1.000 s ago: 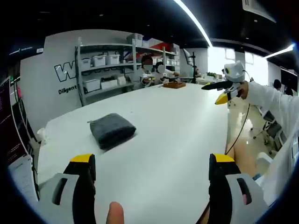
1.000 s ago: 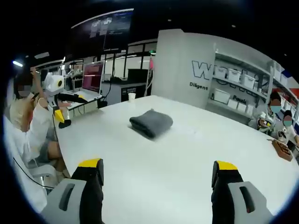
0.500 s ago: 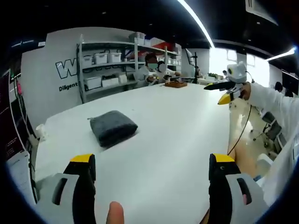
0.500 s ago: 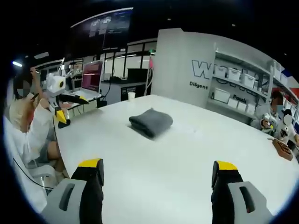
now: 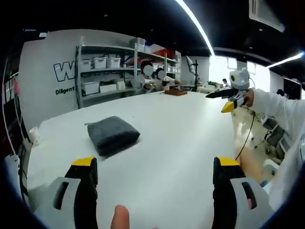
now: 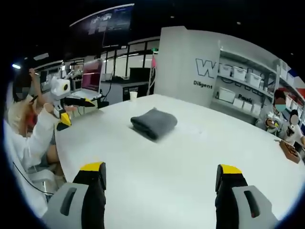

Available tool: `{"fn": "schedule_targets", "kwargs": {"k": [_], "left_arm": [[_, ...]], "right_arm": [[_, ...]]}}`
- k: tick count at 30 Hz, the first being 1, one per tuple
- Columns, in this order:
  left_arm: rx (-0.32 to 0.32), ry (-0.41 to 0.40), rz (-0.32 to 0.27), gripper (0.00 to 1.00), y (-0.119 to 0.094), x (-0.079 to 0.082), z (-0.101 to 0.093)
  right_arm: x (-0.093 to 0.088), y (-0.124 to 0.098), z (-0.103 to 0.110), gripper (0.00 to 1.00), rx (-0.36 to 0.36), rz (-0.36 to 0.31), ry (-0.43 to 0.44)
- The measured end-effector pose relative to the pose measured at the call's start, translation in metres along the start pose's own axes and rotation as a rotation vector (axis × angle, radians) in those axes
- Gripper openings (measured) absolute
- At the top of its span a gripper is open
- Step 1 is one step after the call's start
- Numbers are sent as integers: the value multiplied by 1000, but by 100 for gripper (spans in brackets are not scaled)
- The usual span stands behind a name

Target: Open the folded towel by lifting each exposed corner and separating the folded layers until the towel lies flat within the target outline without major curled edges

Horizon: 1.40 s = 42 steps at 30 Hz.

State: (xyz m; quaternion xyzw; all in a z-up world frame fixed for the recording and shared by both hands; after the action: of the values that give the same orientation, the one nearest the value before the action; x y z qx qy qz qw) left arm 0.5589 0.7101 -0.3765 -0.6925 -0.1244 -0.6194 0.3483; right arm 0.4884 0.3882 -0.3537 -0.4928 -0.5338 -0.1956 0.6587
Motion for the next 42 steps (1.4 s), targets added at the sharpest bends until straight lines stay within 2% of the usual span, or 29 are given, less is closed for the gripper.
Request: {"fn": "schedule_targets", "kwargs": {"k": [9,11,16,18,20,22,28,30,32,34,35,38,42], "left_arm": [[23,-10,-80,100,37,2,38],[30,-19,-132,100,54,2,56],[44,-68,-161,100,83,-8,84],[39,-74,-193,100,94,-11,92],[45,-71,-200,100,99,-15,96],[47,-34,-170,100,105,-22,94],[56,-30,-204,100,114,-30,94],[62,-21,-185,100,118,-36,93],[72,-27,-169,100,120,-41,93],[83,-27,-179,100,121,-44,93],[88,-21,-188,100,124,-46,92],[123,-30,-145,100,131,-55,99],[146,-33,-129,100,133,-60,107]], "right_arm": [[1,23,3,96,7,17,1],[2,36,2,96,5,18,2],[4,65,-1,95,-9,20,-15],[7,79,-2,93,-3,12,-9],[8,92,-2,92,2,8,-3],[11,112,-3,92,8,-7,2],[23,174,-6,89,-5,-67,12],[30,196,-3,87,-8,-106,58],[38,217,1,86,-8,-129,59],[47,234,4,86,-23,-154,-3],[55,247,8,85,-35,-178,-62],[68,274,23,81,-36,-196,-186],[74,314,44,77,-23,-193,-237]]}}
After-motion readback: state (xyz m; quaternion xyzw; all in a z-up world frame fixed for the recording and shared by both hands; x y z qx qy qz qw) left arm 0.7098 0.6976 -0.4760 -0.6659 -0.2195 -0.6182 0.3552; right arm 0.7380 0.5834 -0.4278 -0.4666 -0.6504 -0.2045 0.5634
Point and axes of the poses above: the point that each gripper's makers call its tool centre point, and the gripper's own axes: y roughly forward along the fingers, z roughly to its left, x roughly out of its top, the point moved 3 cm from there along -y, roughly backward along the fingers, and after that the axes turned 6 degrees about x, right-handed, at the moved point
